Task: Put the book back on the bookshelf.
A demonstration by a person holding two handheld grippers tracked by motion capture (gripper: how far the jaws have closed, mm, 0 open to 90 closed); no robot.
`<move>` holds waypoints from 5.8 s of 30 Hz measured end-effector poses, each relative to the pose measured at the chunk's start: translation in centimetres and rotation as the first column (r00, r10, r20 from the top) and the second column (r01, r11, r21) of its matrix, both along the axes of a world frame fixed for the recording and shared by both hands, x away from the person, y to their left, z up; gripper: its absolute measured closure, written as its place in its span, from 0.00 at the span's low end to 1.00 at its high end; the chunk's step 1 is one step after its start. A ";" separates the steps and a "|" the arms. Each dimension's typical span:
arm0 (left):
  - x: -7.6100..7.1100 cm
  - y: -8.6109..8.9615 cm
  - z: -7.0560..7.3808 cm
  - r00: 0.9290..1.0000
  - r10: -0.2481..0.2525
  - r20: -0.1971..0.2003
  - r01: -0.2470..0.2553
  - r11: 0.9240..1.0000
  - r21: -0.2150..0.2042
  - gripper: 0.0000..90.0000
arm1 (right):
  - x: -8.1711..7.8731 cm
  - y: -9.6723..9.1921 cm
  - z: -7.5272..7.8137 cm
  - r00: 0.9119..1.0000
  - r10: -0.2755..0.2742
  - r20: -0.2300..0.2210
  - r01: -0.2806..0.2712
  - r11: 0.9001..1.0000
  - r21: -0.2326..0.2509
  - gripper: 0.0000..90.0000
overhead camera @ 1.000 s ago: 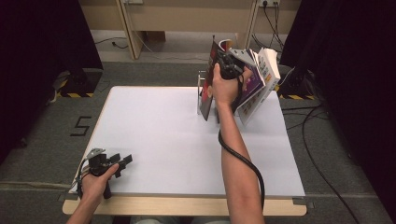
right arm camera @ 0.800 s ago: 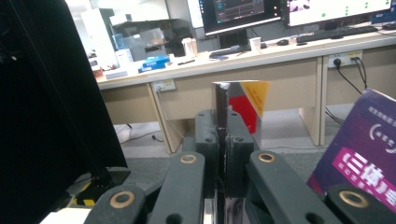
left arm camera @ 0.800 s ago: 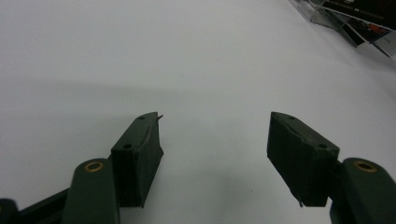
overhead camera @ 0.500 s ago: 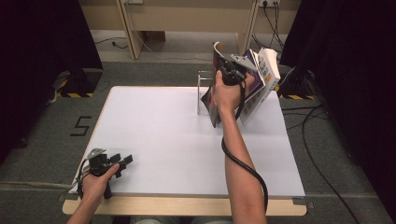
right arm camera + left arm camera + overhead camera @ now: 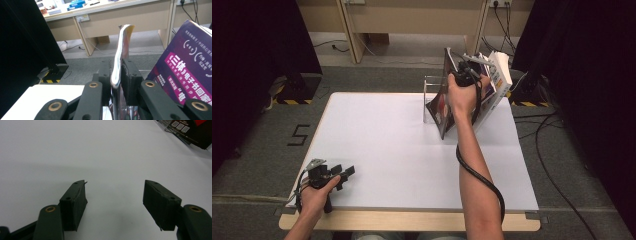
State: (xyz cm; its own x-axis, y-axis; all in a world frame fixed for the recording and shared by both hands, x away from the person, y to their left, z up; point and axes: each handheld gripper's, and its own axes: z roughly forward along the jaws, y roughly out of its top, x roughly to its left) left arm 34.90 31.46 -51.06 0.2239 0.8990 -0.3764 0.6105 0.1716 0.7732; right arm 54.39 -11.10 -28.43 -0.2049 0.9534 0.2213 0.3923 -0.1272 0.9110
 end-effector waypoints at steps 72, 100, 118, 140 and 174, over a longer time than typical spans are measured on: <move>0.0 0.0 0.0 1.000 -0.003 0.002 0.003 1.000 -0.003 0.38 | -0.1 0.5 -0.9 0.999 -0.025 -0.036 0.025 1.000 0.011 0.87; 0.0 0.0 0.0 1.000 -0.006 0.002 0.006 1.000 -0.006 0.39 | 1.4 -0.2 -0.6 0.999 -0.008 -0.052 0.008 1.000 -0.005 0.97; 0.0 0.0 0.0 1.000 -0.005 0.001 0.005 1.000 -0.007 0.39 | 1.8 0.7 -1.8 1.000 0.012 0.024 -0.013 0.998 0.062 0.97; 0.1 -0.1 0.0 1.000 -0.004 0.002 0.004 1.000 -0.005 0.39 | 1.3 -0.9 -2.3 0.998 -0.059 -0.012 0.058 0.996 -0.066 0.74; 0.0 -0.3 0.0 1.000 -0.006 0.007 0.006 1.000 0.001 0.39 | -0.7 -2.9 -3.3 0.998 -0.050 -0.027 0.047 0.995 -0.092 0.62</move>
State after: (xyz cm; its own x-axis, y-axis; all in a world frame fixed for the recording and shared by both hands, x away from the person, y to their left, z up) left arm 34.88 31.13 -51.11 0.2315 0.8979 -0.3744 0.6063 0.1678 0.7773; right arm 53.69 -13.96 -31.71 -0.1528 0.9786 0.1381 0.4139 -0.0635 0.9081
